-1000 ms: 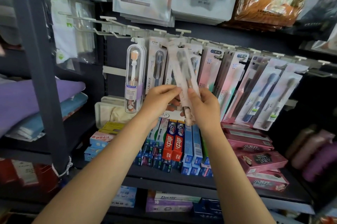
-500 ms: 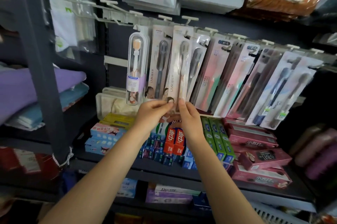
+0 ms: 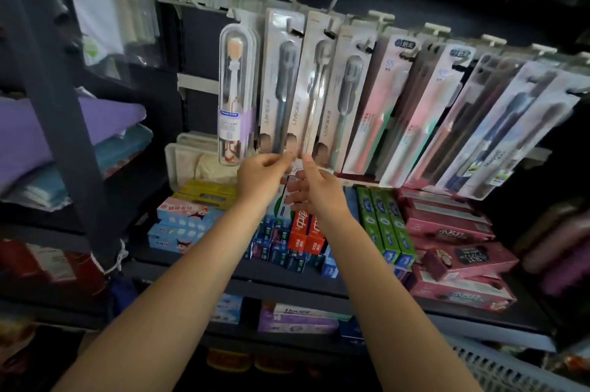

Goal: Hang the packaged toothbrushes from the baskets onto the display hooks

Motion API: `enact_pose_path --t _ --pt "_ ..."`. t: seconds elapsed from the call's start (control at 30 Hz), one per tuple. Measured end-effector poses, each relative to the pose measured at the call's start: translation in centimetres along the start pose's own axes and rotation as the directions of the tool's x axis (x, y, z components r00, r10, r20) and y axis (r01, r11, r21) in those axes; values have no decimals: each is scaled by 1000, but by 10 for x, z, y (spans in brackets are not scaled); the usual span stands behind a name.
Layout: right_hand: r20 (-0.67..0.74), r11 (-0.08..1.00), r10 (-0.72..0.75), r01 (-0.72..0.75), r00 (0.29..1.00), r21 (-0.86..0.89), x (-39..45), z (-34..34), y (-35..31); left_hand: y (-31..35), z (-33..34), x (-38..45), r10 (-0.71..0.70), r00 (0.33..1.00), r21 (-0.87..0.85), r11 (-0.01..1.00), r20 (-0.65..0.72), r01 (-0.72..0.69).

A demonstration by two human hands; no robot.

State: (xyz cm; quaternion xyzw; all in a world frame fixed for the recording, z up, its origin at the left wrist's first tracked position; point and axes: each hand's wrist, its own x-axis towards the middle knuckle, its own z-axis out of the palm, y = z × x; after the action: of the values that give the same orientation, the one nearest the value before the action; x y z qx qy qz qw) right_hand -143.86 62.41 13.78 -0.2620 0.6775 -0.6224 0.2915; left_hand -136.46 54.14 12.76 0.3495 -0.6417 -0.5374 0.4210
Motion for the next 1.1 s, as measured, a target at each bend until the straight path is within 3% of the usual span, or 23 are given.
enact_pose_path --t 0.17,0.23,0.33,0.5,0.63,0.7,0.8,0.87,0.97,1.03,1.1 --pt "26 998 -54 54 998 -8 -51 -43 38 -40 11 -59 70 997 92 993 15 -72" --pt "-4 998 -44 44 999 -34 -74 -72 65 -67 24 -93 78 992 129 988 96 -90" --pt "-154 986 81 -102 985 -136 -105 -126 129 -118 56 -147 -52 956 229 973 287 -16" --pt "-340 811 265 -399 902 -428 -180 -230 222 -170 118 -248 -184 761 435 889 622 -140" --pt "-461 663 274 -513 844 -545 -226 -308 253 -186 164 -316 -257 612 455 869 748 -192" --pt "-558 631 202 -543 805 -554 -243 -341 266 -193 185 -342 -267 606 482 847 749 -222" --pt "-672 512 90 -613 735 -602 -258 -382 282 -198 208 -365 -312 674 615 742 669 -267" --pt "-702 434 143 -682 697 -589 -259 -405 291 -199 217 -370 -280 717 657 684 639 -319" --pt "-711 352 295 -764 639 -541 -256 -423 305 -203 226 -371 -224 722 682 587 654 -436" --pt "-679 314 273 -730 681 -606 -254 -422 315 -206 228 -372 -220 720 704 518 659 -486" --pt "-595 339 208 -628 776 -701 -249 -416 324 -210 229 -374 -254 727 737 476 638 -480"
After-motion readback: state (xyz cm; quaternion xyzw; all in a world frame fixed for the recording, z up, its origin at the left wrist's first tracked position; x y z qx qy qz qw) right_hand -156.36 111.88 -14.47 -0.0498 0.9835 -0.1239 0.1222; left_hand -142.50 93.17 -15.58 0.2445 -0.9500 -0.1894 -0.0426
